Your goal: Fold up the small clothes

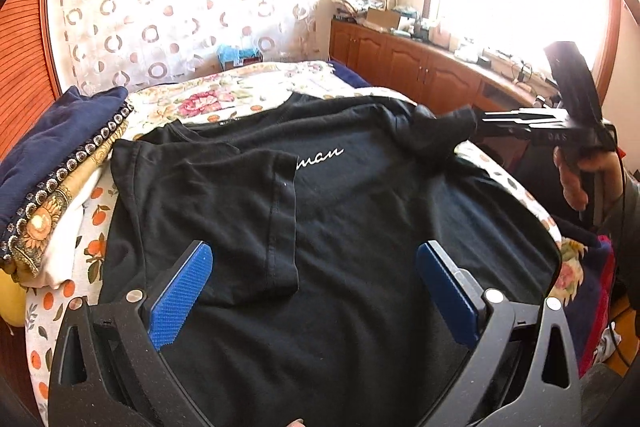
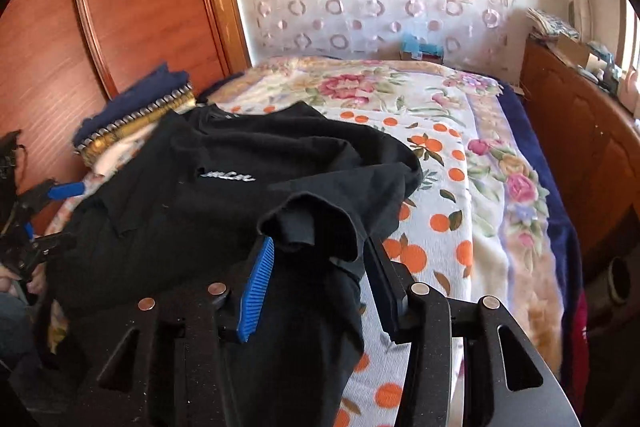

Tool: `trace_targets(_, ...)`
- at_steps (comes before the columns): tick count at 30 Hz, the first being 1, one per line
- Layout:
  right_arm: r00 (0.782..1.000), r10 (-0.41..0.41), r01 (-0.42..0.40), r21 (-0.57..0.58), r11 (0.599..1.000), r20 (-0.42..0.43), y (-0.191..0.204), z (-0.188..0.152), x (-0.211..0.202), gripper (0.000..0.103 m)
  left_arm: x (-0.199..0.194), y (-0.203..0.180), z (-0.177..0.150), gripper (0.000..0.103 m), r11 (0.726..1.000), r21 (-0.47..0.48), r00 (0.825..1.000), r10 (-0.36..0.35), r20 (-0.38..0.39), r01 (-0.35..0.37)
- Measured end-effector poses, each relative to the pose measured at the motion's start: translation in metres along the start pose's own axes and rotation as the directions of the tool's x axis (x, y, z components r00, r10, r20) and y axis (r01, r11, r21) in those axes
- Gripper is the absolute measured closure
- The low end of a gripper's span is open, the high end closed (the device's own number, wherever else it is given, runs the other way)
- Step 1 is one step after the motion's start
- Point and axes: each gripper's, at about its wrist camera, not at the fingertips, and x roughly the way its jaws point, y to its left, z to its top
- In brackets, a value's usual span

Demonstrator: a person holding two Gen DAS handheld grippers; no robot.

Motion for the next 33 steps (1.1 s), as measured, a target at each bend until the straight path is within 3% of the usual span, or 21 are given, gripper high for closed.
trace_targets(3,1.0,-0.026,0.026,-0.01,1.0,0.016,0.002,-0.002,-0.008,0.054,-0.002,0.0,0.002,0.0,1.0,-0.005,1.0,0.004,0.014,-0.004)
trace_targets(10,0.976,-0.216,0.211,0.092,0.973,0.037,-0.015,0.015,0.011,0.054,0.0,0.002,0.002,0.0,1.0,-0.025,1.0,0.006,0.022,-0.006)
trace_targets(13,0.968,-0.247,0.249,0.118,0.961,-0.033,-0.027,0.015,0.039,0.054,0.003,0.001,0.0,0.0,1.0,-0.023,1.0,0.005,0.01,-0.005)
trace_targets(16,0.974,-0.195,0.211,0.157,0.965,-0.113,-0.031,0.009,0.066,0.054,0.004,0.001,-0.004,0.0,1.0,-0.021,1.0,0.005,0.006,-0.005)
trace_targets(22,0.974,-0.161,0.185,0.154,0.971,-0.158,-0.019,0.006,0.072,0.054,0.004,0.006,-0.011,0.0,0.999,-0.044,1.0,-0.006,0.001,0.006)
trace_targets(27,0.978,-0.133,0.151,0.108,0.983,-0.159,-0.018,0.013,0.075,0.078,0.003,0.009,-0.014,0.0,0.998,-0.057,1.0,-0.011,0.003,0.011)
trace_targets(29,0.982,-0.103,0.119,0.098,0.988,-0.158,-0.016,0.015,0.078,0.094,0.002,0.012,-0.015,0.0,0.998,-0.062,1.0,-0.01,0.003,0.01)
trace_targets(33,0.991,-0.088,0.097,0.083,0.992,-0.106,-0.027,0.02,0.077,0.099,0.001,0.016,-0.017,0.0,0.997,-0.072,1.0,-0.01,0.003,0.01)
